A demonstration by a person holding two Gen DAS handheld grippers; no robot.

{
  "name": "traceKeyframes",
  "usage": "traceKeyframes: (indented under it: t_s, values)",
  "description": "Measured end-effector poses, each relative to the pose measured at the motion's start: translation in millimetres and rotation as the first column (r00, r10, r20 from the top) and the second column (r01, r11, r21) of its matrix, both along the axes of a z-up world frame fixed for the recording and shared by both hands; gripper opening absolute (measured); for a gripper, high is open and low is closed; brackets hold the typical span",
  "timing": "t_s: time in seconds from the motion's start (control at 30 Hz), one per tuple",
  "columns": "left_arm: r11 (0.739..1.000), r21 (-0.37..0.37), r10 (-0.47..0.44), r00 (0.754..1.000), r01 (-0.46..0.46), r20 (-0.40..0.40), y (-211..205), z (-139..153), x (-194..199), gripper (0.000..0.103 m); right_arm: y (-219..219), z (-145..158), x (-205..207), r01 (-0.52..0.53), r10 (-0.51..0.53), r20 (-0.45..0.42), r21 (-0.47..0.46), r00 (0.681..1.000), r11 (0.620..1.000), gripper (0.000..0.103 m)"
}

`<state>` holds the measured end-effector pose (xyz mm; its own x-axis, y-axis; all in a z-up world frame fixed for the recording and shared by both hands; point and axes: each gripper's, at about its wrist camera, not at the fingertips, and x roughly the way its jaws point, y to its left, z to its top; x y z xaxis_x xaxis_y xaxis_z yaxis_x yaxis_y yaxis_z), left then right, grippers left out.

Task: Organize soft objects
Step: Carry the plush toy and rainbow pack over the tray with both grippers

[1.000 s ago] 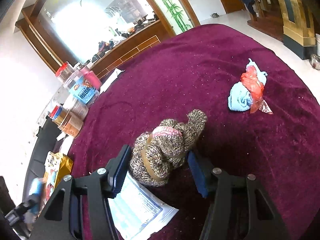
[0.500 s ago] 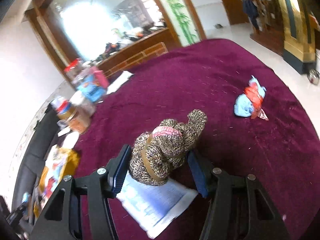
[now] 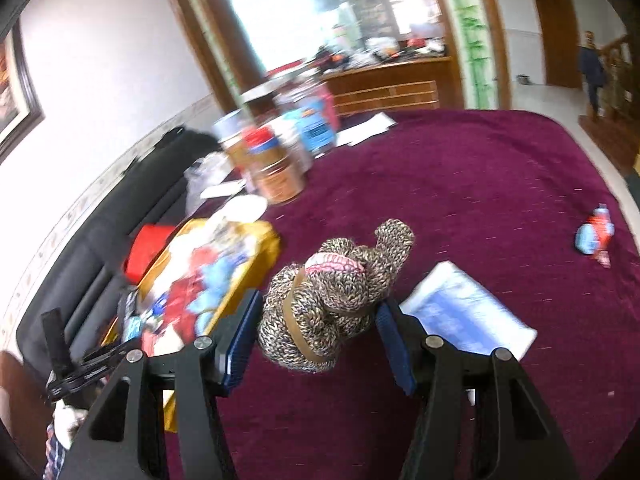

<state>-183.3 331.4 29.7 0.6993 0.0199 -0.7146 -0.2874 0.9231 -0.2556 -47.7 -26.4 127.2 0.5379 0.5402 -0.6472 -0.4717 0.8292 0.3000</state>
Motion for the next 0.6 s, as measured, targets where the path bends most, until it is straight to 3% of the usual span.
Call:
traceKeyframes:
  t_s: [0.13, 0.37, 0.6]
  values:
    - [1.000, -0.026, -0.004, 1.000, 0.004, 0.022, -0.7, 4.3, -6.4, 0.063, 41.9, -6.6, -10.5, -0.082, 0.081, -0.016, -0.023, 0.997, 0.996, 0.057]
    - [0.991, -0.133, 0.049, 0.983, -0.025, 0.180, 19.6, 34.4, -45.3, 0.072, 102.1, -19.8, -34.5, -0.237, 0.234, -0.059, -0.036, 0.970, 0.971, 0.057]
    - [0.980, -0.188, 0.108, 0.967, -0.065, 0.230, 42.2, 43.0, -68.1, 0.075, 162.8, -36.8, -71.5, -0.429, 0.423, -0.112, -0.040, 0.899, 0.902, 0.057]
